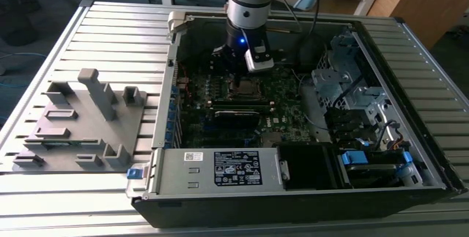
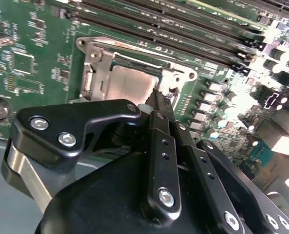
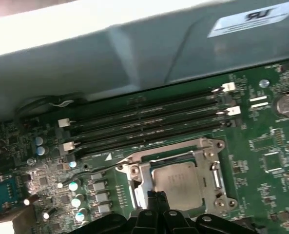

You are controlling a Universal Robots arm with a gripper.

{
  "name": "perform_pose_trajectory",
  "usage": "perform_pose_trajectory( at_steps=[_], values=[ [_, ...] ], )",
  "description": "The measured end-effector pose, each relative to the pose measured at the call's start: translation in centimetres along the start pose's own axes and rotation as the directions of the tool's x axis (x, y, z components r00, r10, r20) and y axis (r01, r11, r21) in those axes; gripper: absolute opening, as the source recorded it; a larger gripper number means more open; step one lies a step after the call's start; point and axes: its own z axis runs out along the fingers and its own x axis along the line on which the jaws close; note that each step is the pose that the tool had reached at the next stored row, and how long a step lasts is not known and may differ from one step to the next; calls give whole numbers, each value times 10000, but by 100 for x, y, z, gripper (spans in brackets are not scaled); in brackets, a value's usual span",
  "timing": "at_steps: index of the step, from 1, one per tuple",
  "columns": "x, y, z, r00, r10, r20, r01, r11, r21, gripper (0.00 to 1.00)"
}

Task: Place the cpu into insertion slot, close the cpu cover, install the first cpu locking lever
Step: 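Close the cpu cover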

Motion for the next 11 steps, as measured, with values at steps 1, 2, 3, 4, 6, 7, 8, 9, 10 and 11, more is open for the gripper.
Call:
perform_pose_trajectory(
  at_steps=[1,2,3,4,6,7,8,9,10,11],
  values=[
    [13,-3,8,10000,-11,1,11,10000,-5,10],
    [24,-5,17,10000,-23,0,23,10000,-11,10],
    [34,-8,24,10000,-35,0,35,10000,-15,10],
    [40,-9,30,10000,-46,-1,46,10000,-16,10],
    [43,-10,33,10000,-65,-2,65,10000,-14,10],
    [43,-10,33,10000,-66,-2,66,10000,-14,10],
    [43,-10,33,10000,-66,-1,66,10000,-14,10],
    [43,-10,34,10000,-67,-1,67,10000,-15,10],
    [43,-10,34,10000,-67,-1,67,10000,-14,10],
    [43,-10,37,10000,-73,1,73,10000,-20,10]
  ],
)
